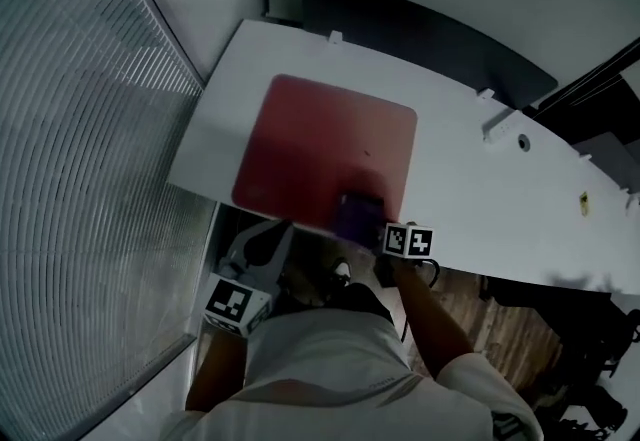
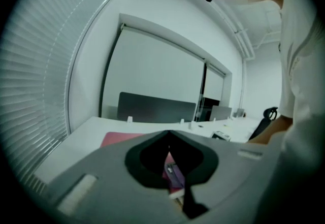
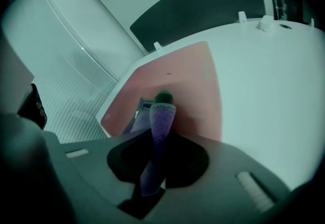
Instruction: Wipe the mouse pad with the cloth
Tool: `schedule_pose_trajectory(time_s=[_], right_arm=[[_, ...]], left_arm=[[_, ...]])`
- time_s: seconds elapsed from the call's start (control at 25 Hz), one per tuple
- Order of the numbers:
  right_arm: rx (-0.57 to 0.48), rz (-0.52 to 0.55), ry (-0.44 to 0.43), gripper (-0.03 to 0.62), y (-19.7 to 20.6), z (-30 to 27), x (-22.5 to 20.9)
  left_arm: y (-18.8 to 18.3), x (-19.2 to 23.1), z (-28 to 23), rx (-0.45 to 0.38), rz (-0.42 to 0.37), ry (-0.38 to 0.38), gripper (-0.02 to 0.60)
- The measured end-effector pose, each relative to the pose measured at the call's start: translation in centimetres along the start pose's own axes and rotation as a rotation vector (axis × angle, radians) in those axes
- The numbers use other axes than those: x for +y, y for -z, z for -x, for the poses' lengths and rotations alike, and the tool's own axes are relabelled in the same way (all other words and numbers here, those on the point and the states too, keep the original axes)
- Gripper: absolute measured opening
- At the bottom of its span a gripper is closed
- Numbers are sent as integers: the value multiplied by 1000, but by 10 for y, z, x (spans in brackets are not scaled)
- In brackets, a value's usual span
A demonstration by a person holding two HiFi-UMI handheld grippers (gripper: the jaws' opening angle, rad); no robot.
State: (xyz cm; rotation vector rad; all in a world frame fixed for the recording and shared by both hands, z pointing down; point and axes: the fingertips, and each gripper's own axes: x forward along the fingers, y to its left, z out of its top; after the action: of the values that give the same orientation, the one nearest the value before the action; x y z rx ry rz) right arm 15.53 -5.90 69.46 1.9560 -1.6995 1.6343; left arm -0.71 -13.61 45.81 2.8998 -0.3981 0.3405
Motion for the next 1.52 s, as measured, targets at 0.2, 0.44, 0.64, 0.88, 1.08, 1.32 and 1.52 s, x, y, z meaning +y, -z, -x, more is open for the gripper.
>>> schedule_pose_trajectory(time_s=[0.2, 0.44, 0.64, 0.88, 1.08, 1.32, 1.52], right_arm=[[-24, -37, 23, 60, 8, 36, -50], [-44, -56, 46, 61, 15, 69, -92], [-129, -31, 16, 54, 7, 110, -98], [-377, 111, -10, 52, -41, 173, -62], [-566, 273, -32, 51, -89, 227, -14], [-734, 371, -86, 49, -132, 282, 42], [-788, 416, -145, 48, -136, 303, 70]], left_arm=[[-8, -47, -37, -12, -1, 50, 2], [-6, -88, -65, -22, -25, 93, 2], [-18, -111, -76, -46, -53, 96, 3], [-36, -124, -79, -78, -102, 85, 2], [-62, -131, -72, -129, -127, 79, 2], [-92, -125, -58, -179, -157, 57, 3], [-105, -124, -43, -204, -154, 46, 3]])
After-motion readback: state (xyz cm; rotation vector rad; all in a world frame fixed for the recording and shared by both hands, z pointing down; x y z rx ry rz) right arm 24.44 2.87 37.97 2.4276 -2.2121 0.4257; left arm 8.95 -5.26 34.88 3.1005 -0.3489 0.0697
